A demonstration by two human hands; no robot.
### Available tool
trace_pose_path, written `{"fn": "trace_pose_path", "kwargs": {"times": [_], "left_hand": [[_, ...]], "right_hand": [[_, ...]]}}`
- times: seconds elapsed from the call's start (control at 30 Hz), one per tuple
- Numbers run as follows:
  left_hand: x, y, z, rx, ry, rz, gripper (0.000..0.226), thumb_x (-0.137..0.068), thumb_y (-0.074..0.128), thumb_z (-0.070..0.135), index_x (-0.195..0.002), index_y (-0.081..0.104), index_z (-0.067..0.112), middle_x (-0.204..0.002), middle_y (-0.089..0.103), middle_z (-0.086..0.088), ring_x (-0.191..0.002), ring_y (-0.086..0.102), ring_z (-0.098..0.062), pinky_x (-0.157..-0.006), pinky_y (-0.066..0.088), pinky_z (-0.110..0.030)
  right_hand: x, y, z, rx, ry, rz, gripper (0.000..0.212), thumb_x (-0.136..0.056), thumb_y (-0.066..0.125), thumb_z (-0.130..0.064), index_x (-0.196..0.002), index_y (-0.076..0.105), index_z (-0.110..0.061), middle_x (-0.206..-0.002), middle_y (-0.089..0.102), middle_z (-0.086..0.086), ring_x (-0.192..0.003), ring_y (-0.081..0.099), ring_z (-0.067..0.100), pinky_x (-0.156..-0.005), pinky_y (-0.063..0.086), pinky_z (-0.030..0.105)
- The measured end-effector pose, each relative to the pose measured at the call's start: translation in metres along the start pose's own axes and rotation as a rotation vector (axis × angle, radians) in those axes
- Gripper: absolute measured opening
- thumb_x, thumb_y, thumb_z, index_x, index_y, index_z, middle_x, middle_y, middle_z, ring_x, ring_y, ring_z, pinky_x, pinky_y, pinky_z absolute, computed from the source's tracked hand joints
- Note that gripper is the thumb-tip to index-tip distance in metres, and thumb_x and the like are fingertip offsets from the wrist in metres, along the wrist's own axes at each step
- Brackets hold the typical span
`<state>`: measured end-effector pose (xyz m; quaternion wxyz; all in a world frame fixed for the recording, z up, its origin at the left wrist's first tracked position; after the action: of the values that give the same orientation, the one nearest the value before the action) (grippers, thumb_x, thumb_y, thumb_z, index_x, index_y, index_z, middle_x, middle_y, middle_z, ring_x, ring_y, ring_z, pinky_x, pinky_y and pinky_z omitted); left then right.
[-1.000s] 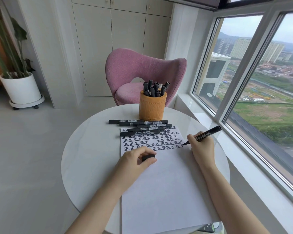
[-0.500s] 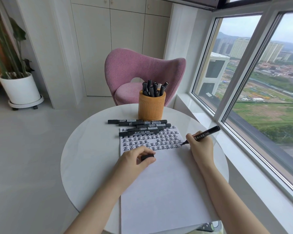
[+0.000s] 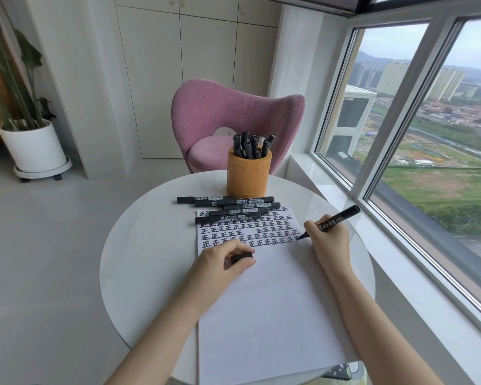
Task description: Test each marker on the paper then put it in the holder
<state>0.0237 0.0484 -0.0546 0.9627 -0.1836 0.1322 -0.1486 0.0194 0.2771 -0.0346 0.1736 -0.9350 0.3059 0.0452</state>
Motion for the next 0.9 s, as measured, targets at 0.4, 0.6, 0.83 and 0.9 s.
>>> {"fn": "trace_pose_path", "kwargs": {"times": [0.4,0.6,0.83,0.9], "left_hand": [[0.0005,-0.0005,0.0021,0.012,-0.006,-0.007,0.012,-0.081,0.071,0.024,-0.089,0.068,0.033,-0.081,0.069,0.021,-0.071,0.062,-0.002,-0.075,0.049,-0.019],[0.0004,-0.0001,0.003,0.015,-0.009,-0.006,0.013,-0.081,0.071,0.021,-0.09,0.069,0.03,-0.078,0.069,0.023,-0.069,0.061,0.001,-0.073,0.047,-0.016],[0.0011,-0.0004,0.0045,0.02,-0.016,-0.01,0.012,-0.082,0.071,0.022,-0.09,0.069,0.03,-0.075,0.068,0.025,-0.066,0.06,0.002,-0.07,0.046,-0.013],[0.0017,-0.0004,0.0057,0.034,-0.015,-0.014,0.011,-0.083,0.07,0.021,-0.09,0.069,0.028,-0.073,0.068,0.022,-0.062,0.057,0.002,-0.067,0.043,-0.011]], "right_hand": [[0.0003,0.0018,-0.0008,0.042,-0.048,-0.03,0.021,-0.079,0.057,-0.004,-0.067,0.041,-0.008,-0.058,0.033,0.001,-0.054,0.027,0.015,-0.042,0.023,0.019],[-0.0005,0.0003,0.0016,0.003,-0.037,0.011,0.023,-0.079,0.055,-0.002,-0.067,0.037,-0.01,-0.059,0.03,0.004,-0.057,0.027,0.017,-0.052,0.022,0.03],[-0.002,-0.0012,0.002,0.009,-0.038,0.046,0.023,-0.079,0.053,-0.001,-0.066,0.036,-0.01,-0.06,0.032,0.007,-0.059,0.03,0.02,-0.054,0.024,0.031],[-0.0025,-0.0025,0.004,-0.046,-0.003,0.063,0.021,-0.076,0.055,-0.007,-0.065,0.038,-0.011,-0.061,0.036,0.009,-0.058,0.034,0.021,-0.056,0.027,0.031]]}}
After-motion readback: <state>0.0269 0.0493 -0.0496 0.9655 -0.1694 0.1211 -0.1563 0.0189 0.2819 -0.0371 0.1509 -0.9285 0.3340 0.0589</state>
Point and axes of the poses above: each hand's wrist, its own x-axis away from the middle knuckle, its own y-axis out of the palm, z = x × y, the point moved 3 cm from there along -x, towards the middle knuckle
